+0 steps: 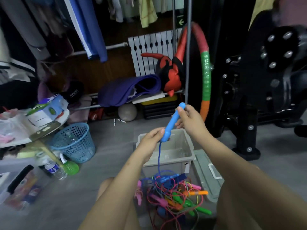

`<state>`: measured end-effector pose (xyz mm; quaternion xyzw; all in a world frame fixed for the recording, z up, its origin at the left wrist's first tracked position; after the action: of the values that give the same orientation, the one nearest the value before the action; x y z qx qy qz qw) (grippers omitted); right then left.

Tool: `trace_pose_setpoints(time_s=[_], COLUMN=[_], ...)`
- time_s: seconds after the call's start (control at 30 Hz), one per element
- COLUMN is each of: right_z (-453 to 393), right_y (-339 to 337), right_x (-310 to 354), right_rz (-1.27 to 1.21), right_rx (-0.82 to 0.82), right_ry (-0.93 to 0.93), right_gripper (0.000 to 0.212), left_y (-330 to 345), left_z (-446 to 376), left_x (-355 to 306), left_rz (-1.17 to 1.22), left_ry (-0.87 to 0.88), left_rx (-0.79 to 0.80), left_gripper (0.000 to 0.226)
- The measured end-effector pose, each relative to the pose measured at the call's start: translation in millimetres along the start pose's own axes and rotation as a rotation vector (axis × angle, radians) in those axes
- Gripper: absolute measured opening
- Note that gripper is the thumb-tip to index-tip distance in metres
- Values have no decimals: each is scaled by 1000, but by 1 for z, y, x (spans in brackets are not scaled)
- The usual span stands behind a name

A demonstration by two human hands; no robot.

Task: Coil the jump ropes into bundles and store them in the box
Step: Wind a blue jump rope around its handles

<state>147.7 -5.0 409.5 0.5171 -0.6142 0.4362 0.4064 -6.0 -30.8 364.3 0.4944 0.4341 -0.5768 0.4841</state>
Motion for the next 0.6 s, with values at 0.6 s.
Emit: trace_pose_setpoints(time_s=[0.6], right_z=[22], right_y=[20], right_x=[-92], right_rz=[328], right_rx=[922], right_ry=[308], right_gripper=[27], left_y=[-49], left_z=[-53], left_x=[41], left_rz=[488], left_ry=[-138], left_rx=[-479], left_gripper=[8])
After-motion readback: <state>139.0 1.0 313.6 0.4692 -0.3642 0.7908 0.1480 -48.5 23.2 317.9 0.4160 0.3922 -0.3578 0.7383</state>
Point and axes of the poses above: each hand's wrist, its own z-axis away from the middle knuckle, its own y-axis out of the palm, x = y × z, the point moved 2 cm from there along -z, towards the middle knuckle, and after that the axes turned 4 degrees about -y, right-handed, at the moved point
